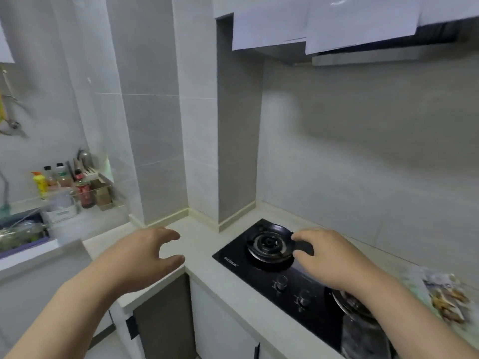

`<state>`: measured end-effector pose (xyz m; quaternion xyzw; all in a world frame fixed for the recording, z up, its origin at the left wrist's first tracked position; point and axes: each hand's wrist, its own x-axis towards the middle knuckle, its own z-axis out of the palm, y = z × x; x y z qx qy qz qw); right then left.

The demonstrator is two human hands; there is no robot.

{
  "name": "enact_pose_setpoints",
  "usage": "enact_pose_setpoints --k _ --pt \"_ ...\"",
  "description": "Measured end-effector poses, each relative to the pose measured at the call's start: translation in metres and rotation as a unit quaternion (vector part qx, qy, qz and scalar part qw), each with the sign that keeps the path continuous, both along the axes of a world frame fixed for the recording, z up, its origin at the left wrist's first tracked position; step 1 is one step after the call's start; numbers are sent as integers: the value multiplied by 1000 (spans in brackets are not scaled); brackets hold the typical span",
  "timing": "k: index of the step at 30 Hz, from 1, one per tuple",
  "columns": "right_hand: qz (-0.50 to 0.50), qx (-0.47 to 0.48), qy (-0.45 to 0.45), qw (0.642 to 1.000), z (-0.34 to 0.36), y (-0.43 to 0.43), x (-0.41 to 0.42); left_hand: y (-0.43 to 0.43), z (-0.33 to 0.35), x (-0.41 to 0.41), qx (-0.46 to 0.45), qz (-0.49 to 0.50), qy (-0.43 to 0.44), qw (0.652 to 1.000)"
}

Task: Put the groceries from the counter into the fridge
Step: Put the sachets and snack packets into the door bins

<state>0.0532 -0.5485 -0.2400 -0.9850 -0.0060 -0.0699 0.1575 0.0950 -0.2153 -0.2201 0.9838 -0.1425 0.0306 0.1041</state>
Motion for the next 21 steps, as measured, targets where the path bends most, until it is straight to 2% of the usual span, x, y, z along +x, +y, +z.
enact_pose_setpoints --k 5,12,21 --pt "-109 3 36 993 -24 -45 -24 -57 -31 44 -22 -104 30 994" --pt "-251 3 71 965 -41 -114 -89 -179 -65 63 -68 -245 87 963" --pt "-332 39 83 939 -85 -199 -151 -315 -89 32 -66 -342 155 924"
